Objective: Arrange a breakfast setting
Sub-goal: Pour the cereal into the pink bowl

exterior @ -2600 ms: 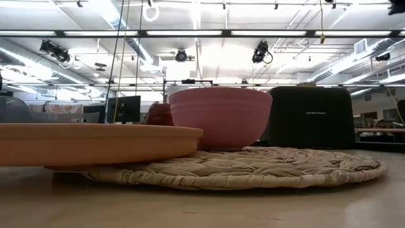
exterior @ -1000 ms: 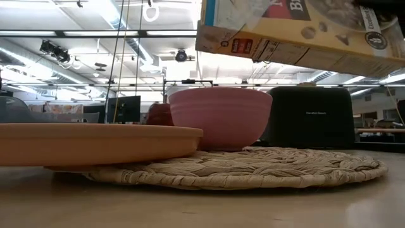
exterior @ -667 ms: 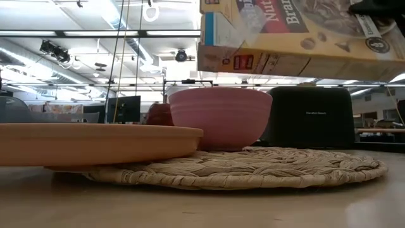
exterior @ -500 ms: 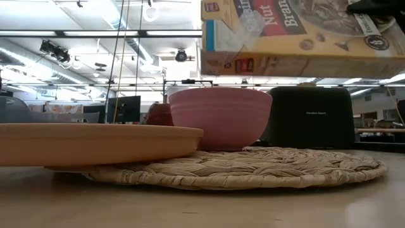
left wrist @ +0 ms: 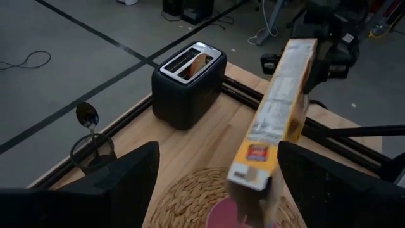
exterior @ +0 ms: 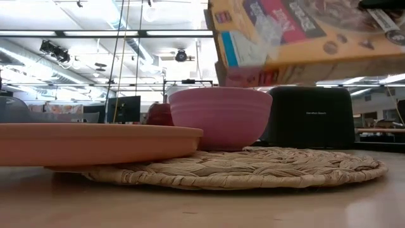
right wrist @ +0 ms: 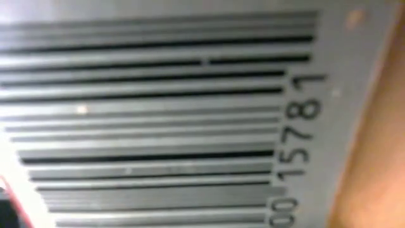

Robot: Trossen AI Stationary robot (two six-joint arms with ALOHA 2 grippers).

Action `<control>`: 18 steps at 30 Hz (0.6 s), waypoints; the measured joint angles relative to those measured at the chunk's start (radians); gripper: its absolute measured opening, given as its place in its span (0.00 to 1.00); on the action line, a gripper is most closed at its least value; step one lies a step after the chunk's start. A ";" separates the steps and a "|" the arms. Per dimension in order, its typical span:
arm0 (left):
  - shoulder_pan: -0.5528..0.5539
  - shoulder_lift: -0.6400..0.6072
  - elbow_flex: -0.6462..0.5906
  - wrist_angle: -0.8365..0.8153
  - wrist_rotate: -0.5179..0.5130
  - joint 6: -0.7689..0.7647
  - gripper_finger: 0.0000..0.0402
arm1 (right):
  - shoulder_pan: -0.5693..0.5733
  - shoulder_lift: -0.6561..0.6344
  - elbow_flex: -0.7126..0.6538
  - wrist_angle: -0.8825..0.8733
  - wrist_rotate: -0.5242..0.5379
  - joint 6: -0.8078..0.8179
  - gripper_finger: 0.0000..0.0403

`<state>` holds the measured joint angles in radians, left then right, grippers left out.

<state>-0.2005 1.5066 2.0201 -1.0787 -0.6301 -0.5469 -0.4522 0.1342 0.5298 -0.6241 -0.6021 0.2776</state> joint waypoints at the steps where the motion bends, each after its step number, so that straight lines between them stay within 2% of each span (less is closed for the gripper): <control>1: 0.000 0.000 0.000 0.000 0.000 0.004 0.81 | 0.000 0.005 0.005 0.004 -0.007 -0.001 0.51; 9: 0.000 0.000 0.000 -0.015 0.000 0.009 0.81 | 0.000 0.075 0.005 0.005 -0.053 -0.016 0.51; 18: 0.000 0.000 0.000 -0.070 0.000 -0.006 0.81 | 0.036 0.207 0.087 -0.024 -0.005 -0.093 0.51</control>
<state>-0.2003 1.5063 2.0201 -1.1491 -0.6304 -0.5530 -0.4164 0.3412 0.6168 -0.6482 -0.6075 0.1844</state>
